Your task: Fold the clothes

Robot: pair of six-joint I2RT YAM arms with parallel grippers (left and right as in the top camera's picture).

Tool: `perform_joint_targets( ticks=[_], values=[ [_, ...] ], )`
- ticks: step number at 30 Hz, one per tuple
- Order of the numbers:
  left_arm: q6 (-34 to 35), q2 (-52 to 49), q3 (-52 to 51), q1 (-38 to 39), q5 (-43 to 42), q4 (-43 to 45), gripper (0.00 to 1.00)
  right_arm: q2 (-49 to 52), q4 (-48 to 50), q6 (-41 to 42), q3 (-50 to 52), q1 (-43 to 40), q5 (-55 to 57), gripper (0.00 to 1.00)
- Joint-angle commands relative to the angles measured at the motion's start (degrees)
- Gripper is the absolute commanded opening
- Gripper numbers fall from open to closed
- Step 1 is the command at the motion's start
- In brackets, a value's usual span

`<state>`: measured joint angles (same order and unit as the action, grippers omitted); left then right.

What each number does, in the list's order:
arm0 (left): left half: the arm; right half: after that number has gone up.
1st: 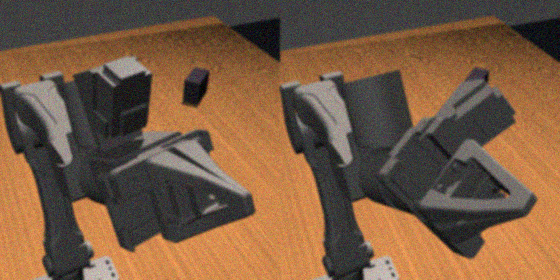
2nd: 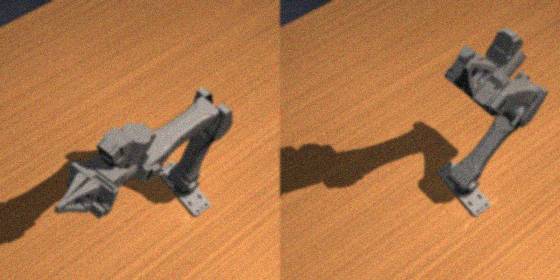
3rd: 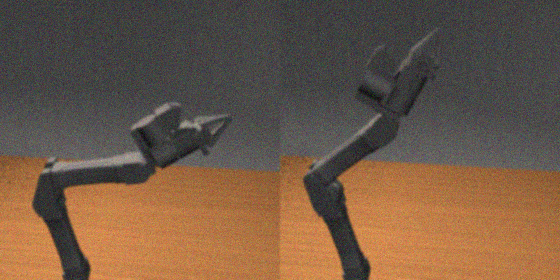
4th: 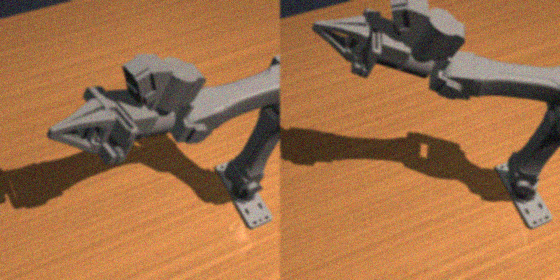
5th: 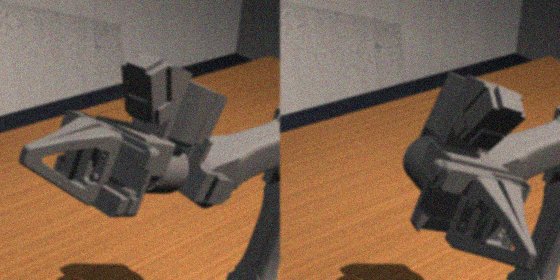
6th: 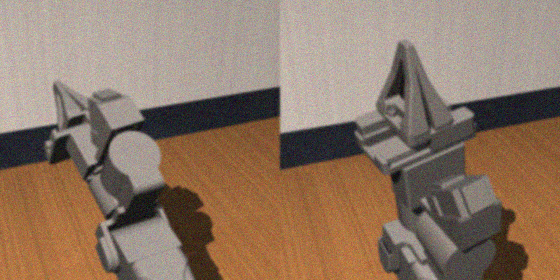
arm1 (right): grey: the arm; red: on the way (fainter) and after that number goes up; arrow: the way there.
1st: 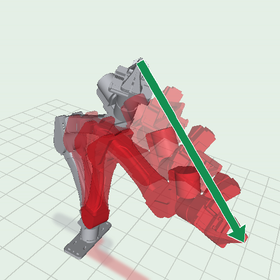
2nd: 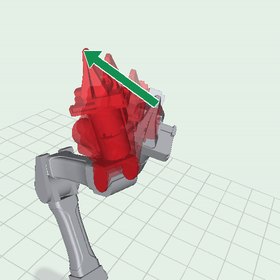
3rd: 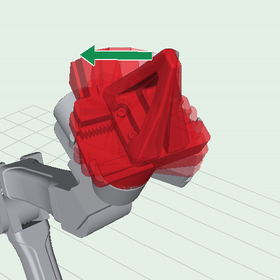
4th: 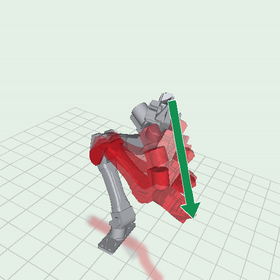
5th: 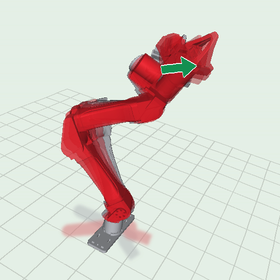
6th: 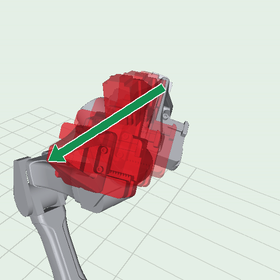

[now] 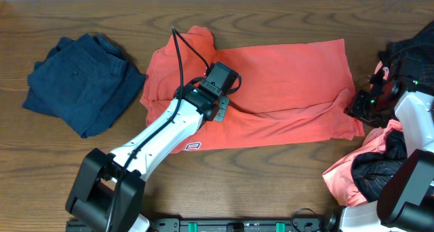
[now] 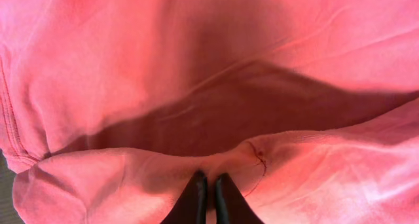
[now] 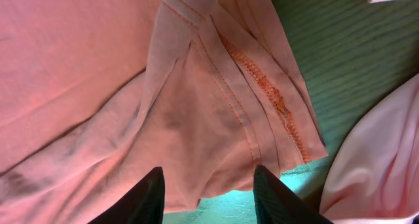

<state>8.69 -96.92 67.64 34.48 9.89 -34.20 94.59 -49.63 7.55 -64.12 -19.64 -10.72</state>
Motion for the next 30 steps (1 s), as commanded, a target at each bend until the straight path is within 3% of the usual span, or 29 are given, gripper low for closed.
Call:
perform_joint_targets(
  ticks=[1,4,9,13,17,25,30],
  values=[
    [-0.3,-1.6,0.5,-1.3,1.4,-0.2,0.28,-0.5,0.6,-0.6,-0.4,0.2,-0.2,0.43],
    [0.4,-1.1,0.7,-3.7,1.3,-1.8,0.4,-0.5,2.4,-0.6,-0.4,0.2,-0.3,0.44],
    [8.5,-0.1,0.6,-11.0,1.3,-8.7,0.41,-0.5,5.5,-1.3,-0.4,0.2,-0.3,0.49],
    [13.1,-0.2,-0.8,-16.4,-6.6,-13.7,0.41,-0.4,5.5,-4.7,-0.2,0.2,-0.3,0.41],
    [13.1,-0.2,-6.4,-18.2,-13.6,-10.8,0.41,0.9,6.0,-6.4,0.8,1.0,-0.9,0.36],
    [13.1,-0.2,-17.9,-18.2,-13.5,-3.8,0.41,8.1,6.6,-8.1,1.6,4.0,-1.2,0.34],
    [13.1,-0.2,-20.5,-18.2,-12.2,-3.7,0.41,12.7,5.3,-7.0,1.6,3.7,2.4,0.27]
  ],
)
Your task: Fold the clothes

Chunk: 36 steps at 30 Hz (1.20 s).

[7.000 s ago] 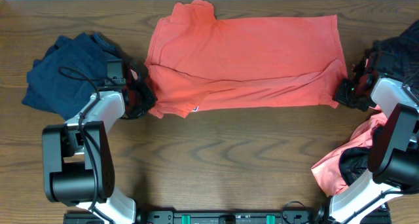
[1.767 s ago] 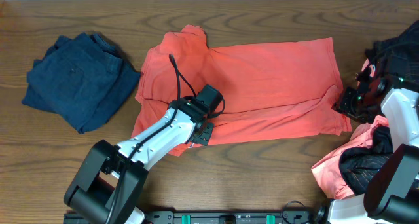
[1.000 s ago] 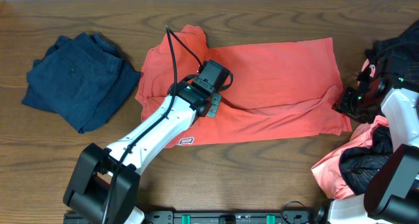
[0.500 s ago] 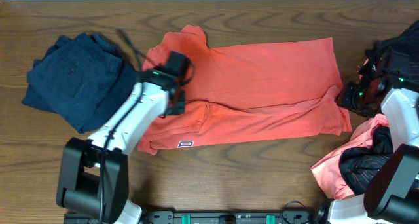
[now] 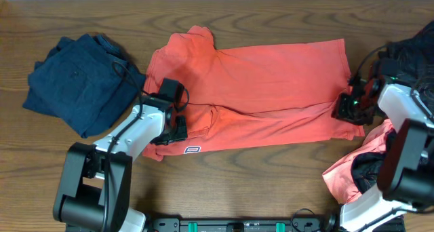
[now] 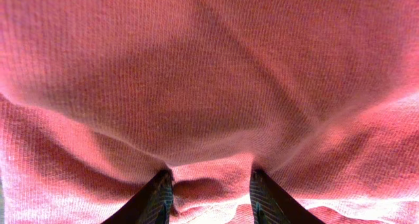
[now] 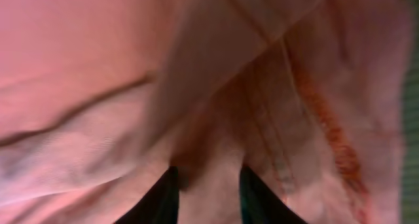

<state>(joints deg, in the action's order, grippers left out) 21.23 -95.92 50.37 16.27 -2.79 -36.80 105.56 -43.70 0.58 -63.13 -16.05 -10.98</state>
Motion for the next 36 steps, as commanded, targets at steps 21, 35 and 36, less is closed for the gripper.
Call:
perform_joint_targets(
  ticks=[21,35,36],
  values=[
    [-6.6,6.2,11.5,-1.4,2.3,-7.7,0.75,-8.9,-6.6,4.2,-1.0,0.2,0.9,0.4],
    [-19.1,-15.1,33.7,-8.1,-1.5,13.4,0.91,-18.9,-4.4,-1.5,-0.9,0.9,-16.5,0.99],
    [-19.8,-17.3,34.2,-8.2,-2.2,16.1,0.92,-18.9,-4.6,-1.5,-0.9,0.9,-16.5,0.99]
  ],
)
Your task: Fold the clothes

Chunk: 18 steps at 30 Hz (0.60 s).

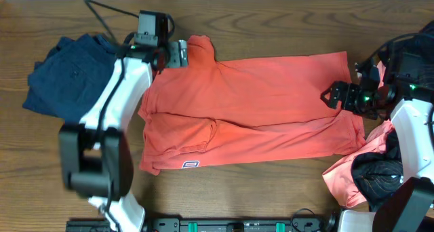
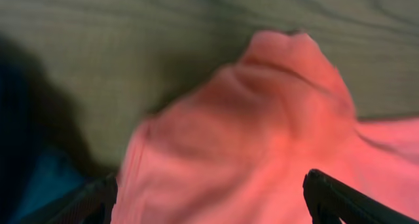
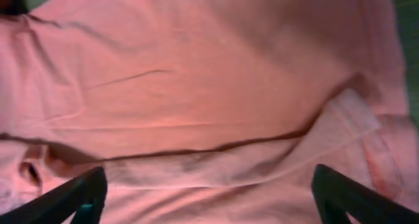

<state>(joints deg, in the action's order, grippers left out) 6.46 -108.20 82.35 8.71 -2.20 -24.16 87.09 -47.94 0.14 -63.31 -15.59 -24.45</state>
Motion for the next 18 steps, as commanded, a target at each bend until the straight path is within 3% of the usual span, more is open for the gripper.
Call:
perform_joint_targets(
  ticks=[1,5,8,10,13,15,18],
  values=[
    [-5.2,-6.2,2.5,-0.7,-2.8,5.2,0.91,-0.5,-0.5,-1.1,-0.7,0.5,-3.0,0.99],
    [-5.6,-11.7,2.8,-0.7,-2.8,13.4,0.92,-0.5,-0.4,-1.1,-0.7,0.7,-3.0,0.99],
    [-5.6,-15.0,2.8,-0.7,-2.8,18.2,0.88,-0.3,0.7,-1.0,-0.7,0.7,-3.0,0.88],
    [-5.6,-16.2,2.8,-0.7,-3.2,19.8,0.71,-0.1,1.7,-1.0,-0.7,1.0,-2.7,0.79],
    [-5.6,-17.0,2.8,-0.7,-4.3,20.2,0.22,0.6,3.5,0.3,-0.7,1.7,-1.1,0.77],
    [-5.6,-16.5,2.8,-0.7,-4.7,20.0,0.09,1.2,5.1,2.0,-0.7,2.5,2.6,0.74],
    [-5.6,-14.1,2.8,-0.8,-6.2,18.2,0.06,2.6,8.4,2.6,-0.8,3.8,7.1,0.71]
  ],
)
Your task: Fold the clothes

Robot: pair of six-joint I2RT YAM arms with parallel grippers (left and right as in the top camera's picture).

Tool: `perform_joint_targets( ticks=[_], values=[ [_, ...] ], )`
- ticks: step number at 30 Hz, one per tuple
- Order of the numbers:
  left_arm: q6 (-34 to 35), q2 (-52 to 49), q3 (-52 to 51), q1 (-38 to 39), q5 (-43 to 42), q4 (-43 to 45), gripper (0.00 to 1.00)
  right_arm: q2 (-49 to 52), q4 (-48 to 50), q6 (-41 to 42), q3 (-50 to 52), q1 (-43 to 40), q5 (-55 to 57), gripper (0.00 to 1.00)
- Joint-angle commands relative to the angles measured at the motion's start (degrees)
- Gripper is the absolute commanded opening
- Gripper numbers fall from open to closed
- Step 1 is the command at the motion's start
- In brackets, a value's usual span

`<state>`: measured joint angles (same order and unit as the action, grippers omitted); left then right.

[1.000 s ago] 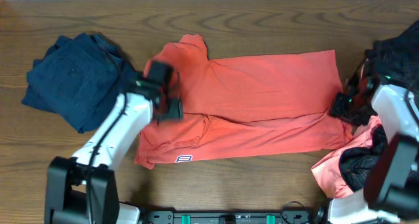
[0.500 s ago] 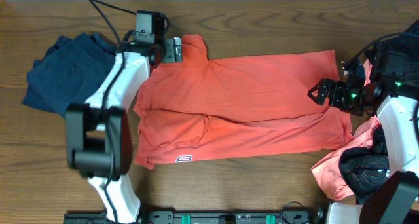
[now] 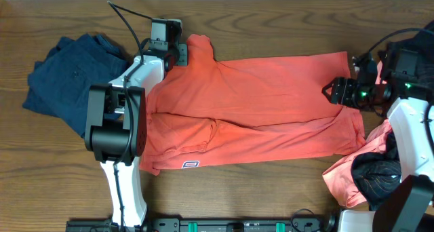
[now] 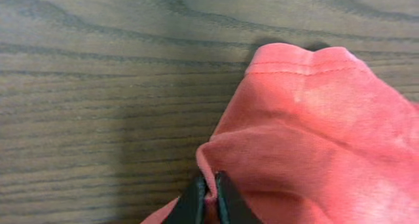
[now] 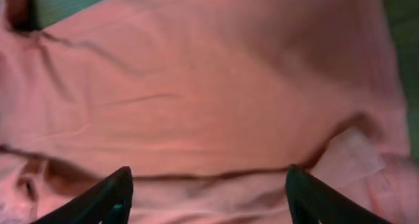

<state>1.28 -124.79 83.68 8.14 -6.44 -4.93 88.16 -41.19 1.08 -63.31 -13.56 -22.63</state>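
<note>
An orange-red shirt (image 3: 258, 103) lies spread across the table, its front edge folded up over the body. My left gripper (image 3: 178, 54) sits at the shirt's far left corner by the sleeve (image 3: 200, 47), shut on a fold of its edge (image 4: 211, 160). My right gripper (image 3: 332, 93) hovers above the shirt's right end, jaws wide open with only cloth (image 5: 209, 106) below.
Folded dark blue clothes (image 3: 78, 79) lie at the left. A heap of pink and dark clothes (image 3: 380, 164) sits at the right edge, with more dark cloth (image 3: 413, 45) at the far right corner. Bare wooden table (image 3: 271, 191) runs along the front.
My left gripper has shifted slightly right to the sleeve's edge and shut on a fold of it. The right gripper stays open over the shirt's right end, barely moved.
First my left gripper was shut mid-shirt and the right one open at the right hem. Then the left stood open at the near left and the right pressed into the hem. Later both were open, the left at the far sleeve. Now the left pinches the sleeve edge.
</note>
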Motion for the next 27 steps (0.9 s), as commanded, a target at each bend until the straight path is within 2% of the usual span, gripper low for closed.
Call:
perform_joint_targets(
  ticks=[1,5,9,15,17,27],
  values=[
    [-0.4,3.4,1.4,-0.2,-3.0,-1.8,0.06,2.0,2.8,1.7,-0.9,2.1,6.5,0.7],
    [-0.3,7.1,1.4,-0.2,-4.9,-5.8,0.06,6.3,7.8,2.7,-4.1,3.5,10.5,0.68],
    [-0.2,9.2,1.4,-0.2,-4.9,-11.1,0.06,13.7,9.7,2.7,-11.8,4.5,14.1,0.65],
    [-0.2,11.8,1.4,-0.2,-4.9,-19.7,0.06,28.2,12.2,5.1,-24.2,4.7,21.4,0.75],
    [-0.2,12.7,1.4,-0.2,-4.9,-22.2,0.06,32.4,15.3,5.3,-26.9,4.3,21.7,0.75],
    [-0.2,12.9,1.4,-0.2,-4.9,-28.2,0.06,42.8,24.9,5.4,-30.3,4.2,21.4,0.73]
  ],
)
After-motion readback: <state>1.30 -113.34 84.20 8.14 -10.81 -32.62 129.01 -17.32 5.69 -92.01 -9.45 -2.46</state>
